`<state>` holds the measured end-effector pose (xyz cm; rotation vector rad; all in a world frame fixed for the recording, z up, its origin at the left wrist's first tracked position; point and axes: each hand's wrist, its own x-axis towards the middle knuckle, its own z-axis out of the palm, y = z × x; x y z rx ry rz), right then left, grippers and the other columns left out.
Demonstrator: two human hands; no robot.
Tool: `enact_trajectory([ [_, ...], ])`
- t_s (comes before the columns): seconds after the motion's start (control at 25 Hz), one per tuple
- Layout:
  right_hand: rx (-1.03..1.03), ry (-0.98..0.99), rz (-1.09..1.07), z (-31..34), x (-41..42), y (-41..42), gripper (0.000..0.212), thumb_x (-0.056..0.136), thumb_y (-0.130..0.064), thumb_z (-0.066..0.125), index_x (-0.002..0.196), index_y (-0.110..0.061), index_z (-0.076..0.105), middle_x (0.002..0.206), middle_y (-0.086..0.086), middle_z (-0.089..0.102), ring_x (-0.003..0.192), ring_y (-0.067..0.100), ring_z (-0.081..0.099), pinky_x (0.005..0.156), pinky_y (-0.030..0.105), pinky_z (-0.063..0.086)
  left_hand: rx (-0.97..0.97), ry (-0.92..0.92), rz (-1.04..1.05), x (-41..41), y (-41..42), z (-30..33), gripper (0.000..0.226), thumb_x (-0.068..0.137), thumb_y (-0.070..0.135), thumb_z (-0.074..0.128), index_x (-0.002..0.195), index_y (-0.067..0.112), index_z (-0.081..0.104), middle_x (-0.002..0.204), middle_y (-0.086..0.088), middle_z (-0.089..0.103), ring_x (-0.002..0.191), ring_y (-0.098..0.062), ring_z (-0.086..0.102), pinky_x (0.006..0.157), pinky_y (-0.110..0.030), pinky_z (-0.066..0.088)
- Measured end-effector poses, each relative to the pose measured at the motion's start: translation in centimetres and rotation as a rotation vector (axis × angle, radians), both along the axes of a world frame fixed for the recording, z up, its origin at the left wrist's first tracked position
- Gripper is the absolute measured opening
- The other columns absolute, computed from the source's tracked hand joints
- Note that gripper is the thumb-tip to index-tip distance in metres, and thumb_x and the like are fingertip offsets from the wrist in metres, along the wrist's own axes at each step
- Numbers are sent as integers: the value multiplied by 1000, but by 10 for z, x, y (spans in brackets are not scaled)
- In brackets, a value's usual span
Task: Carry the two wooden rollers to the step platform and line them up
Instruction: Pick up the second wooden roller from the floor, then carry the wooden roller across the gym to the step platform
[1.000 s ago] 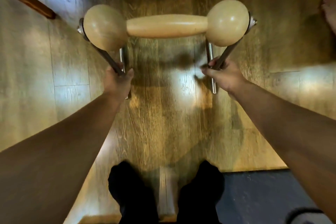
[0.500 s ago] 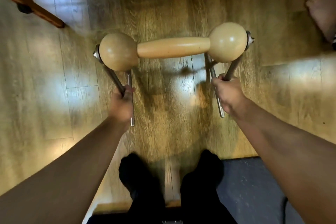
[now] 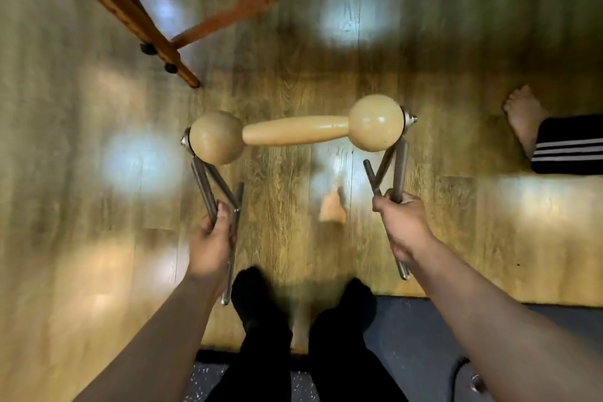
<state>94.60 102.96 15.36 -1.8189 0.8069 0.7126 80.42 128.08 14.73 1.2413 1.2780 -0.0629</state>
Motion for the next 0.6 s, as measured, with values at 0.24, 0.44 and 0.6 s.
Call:
enact_trajectory([
  [0.24, 92, -53, 209, 127, 19, 82, 28, 81, -1, 63, 70, -18, 44, 73, 7, 39, 73, 22, 35, 62, 33, 25, 9, -82, 251, -22, 57, 145, 33, 92, 50, 65, 71, 26, 56, 55, 11, 45, 54, -8, 44, 55, -24, 38],
  [0.44, 198, -142, 296, 234, 38, 171, 32, 85, -1, 64, 68, -21, 46, 71, 3, 42, 70, 20, 36, 61, 32, 28, 124, -222, 345, -32, 117, 259, 48, 93, 59, 60, 67, 25, 38, 66, 2, 27, 59, -13, 28, 62, -37, 21],
  [0.6, 269, -211, 427, 321, 35, 223, 30, 88, -1, 62, 70, -18, 45, 76, 8, 41, 72, 19, 35, 61, 34, 26, 153, -331, 486, -53, 154, 346, 61, 81, 82, 55, 51, 30, 42, 61, 5, 24, 57, -13, 20, 68, -45, 9],
])
